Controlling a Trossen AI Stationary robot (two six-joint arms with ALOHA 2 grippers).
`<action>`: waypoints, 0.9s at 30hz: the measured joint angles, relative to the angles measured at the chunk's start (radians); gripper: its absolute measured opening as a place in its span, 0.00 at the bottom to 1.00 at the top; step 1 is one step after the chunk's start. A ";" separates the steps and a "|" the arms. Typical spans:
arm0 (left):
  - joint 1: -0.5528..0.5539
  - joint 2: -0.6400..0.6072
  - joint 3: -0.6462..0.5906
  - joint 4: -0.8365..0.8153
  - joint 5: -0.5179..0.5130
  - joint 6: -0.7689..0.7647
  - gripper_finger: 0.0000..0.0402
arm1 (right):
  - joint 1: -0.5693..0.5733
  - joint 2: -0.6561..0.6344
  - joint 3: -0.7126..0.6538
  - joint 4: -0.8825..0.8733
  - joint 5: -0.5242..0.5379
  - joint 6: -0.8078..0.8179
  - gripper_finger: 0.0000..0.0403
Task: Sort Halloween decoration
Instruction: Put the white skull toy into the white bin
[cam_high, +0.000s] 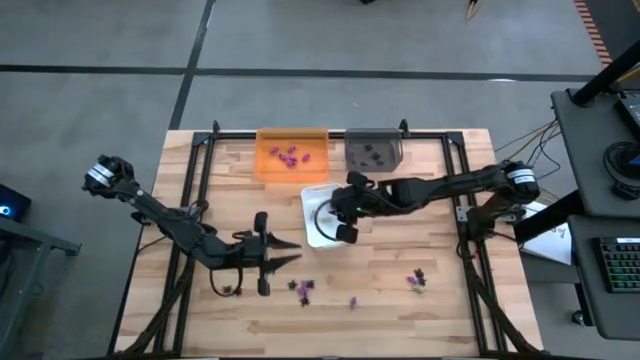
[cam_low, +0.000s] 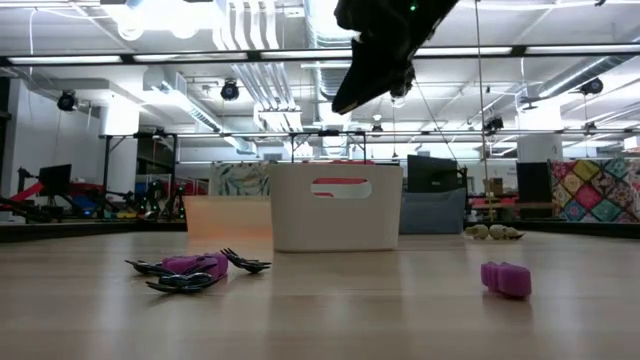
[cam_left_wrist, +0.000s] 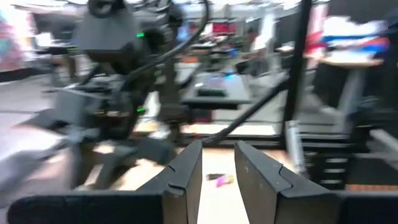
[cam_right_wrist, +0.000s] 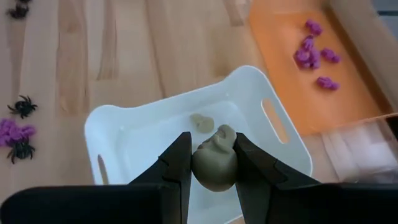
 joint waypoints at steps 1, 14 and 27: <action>0.000 -0.009 0.000 -0.029 -0.039 0.005 0.19 | -0.009 0.013 0.012 -0.006 -0.015 -0.006 0.20; 0.081 -0.123 -0.001 -0.466 -0.217 0.001 0.19 | -0.109 0.211 0.141 -0.074 -0.110 -0.076 0.20; 0.182 -0.119 -0.001 -0.594 -0.063 -0.071 0.19 | -0.188 0.358 0.234 -0.163 -0.110 -0.144 0.20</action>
